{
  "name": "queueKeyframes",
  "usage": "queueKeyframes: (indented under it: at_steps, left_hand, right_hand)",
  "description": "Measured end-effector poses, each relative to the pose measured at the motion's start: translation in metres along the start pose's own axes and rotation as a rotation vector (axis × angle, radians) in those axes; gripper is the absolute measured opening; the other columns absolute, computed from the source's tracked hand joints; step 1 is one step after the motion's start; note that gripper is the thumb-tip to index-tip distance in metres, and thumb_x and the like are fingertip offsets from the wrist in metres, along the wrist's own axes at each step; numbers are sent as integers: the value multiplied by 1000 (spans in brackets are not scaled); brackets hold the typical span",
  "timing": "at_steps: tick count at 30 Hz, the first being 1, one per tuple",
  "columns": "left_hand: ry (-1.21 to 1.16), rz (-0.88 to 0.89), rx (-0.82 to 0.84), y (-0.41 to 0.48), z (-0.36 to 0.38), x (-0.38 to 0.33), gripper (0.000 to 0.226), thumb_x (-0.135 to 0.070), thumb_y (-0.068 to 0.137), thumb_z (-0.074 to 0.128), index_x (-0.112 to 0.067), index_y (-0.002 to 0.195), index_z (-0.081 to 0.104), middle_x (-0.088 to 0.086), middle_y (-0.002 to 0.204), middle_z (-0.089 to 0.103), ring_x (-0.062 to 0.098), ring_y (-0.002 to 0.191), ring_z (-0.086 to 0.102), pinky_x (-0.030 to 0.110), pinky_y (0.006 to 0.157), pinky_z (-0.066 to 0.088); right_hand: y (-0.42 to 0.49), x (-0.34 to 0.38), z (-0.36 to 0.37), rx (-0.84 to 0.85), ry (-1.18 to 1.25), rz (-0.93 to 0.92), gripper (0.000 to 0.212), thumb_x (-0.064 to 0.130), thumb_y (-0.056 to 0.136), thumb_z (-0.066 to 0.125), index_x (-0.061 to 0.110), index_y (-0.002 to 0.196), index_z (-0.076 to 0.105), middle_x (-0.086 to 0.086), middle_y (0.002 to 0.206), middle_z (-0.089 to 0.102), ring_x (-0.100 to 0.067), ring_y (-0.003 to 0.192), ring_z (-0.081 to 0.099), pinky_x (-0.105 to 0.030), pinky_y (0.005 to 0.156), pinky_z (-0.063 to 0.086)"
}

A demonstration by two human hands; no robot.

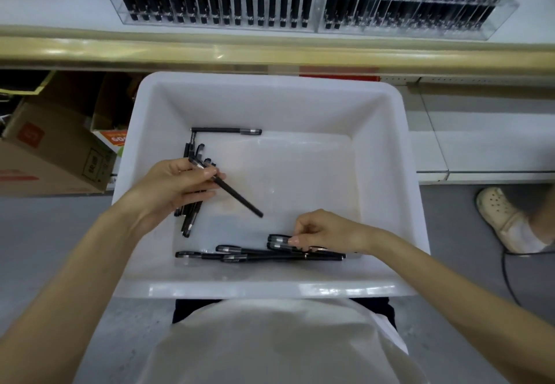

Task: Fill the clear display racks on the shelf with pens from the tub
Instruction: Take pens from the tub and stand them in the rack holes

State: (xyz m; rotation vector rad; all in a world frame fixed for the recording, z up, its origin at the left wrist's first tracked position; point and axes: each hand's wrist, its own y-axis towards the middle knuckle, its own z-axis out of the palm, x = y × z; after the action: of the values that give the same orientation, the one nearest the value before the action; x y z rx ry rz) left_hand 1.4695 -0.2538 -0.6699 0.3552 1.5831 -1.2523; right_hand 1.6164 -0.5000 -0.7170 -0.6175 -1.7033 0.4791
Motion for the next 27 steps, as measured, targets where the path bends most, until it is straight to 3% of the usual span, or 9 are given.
queueKeyframes:
  at_steps: [3, 7, 10, 13, 18, 22, 27]
  left_hand:
    - [-126, 27, 9, 4, 14, -9, 20, -18, 81, 62, -6, 96, 67, 8, 95, 74, 18, 94, 70, 23, 76, 57]
    - [-151, 84, 43, 17, 37, -25, 22, -10, 92, 54, -7, 110, 67, 7, 97, 73, 17, 94, 70, 25, 81, 57]
    - [-149, 139, 50, 28, 52, -42, 23, -10, 94, 52, -9, 113, 66, 4, 94, 71, 16, 91, 70, 27, 84, 56]
    - [-129, 203, 43, 38, 69, -61, 21, -8, 94, 53, -10, 111, 66, 5, 90, 71, 17, 86, 70, 26, 79, 58]
    - [-61, 303, 81, 47, 100, -101, 24, -5, 89, 60, -10, 112, 65, 11, 98, 73, 19, 92, 70, 34, 82, 58]
    - [-15, 382, 140, 52, 117, -135, 22, -5, 84, 65, -11, 105, 66, 8, 99, 74, 19, 94, 70, 28, 81, 57]
    - [15, 466, 133, 63, 134, -173, 24, -8, 81, 69, -6, 105, 66, 9, 99, 73, 19, 90, 71, 28, 78, 58]
  right_hand:
    - [-5, 10, -12, -53, 208, -72, 14, 12, 92, 60, 3, 86, 51, -9, 70, 65, -15, 56, 63, -24, 53, 50]
    - [-14, 24, -37, -196, 198, -125, 11, 13, 93, 59, 3, 94, 56, -6, 67, 62, -11, 49, 48, -22, 46, 35]
    - [-19, 31, -58, -326, 199, -145, 24, 22, 100, 47, 6, 105, 64, -4, 65, 58, -9, 48, 41, -20, 47, 32]
    - [-24, 37, -75, -417, 244, -204, 30, 26, 102, 40, 17, 110, 67, -1, 67, 59, -11, 54, 44, -20, 51, 37]
    - [-32, 57, -105, -520, 320, -339, 21, 15, 98, 50, 18, 107, 68, 4, 74, 64, -10, 69, 57, -21, 67, 47]
    - [-42, 81, -142, -675, 278, -448, 16, 9, 89, 62, 17, 102, 69, 1, 85, 74, -11, 90, 68, -19, 85, 48]
    - [-60, 116, -196, -967, 124, -583, 19, 6, 84, 68, 23, 92, 70, 8, 92, 71, -3, 82, 63, -23, 78, 53]
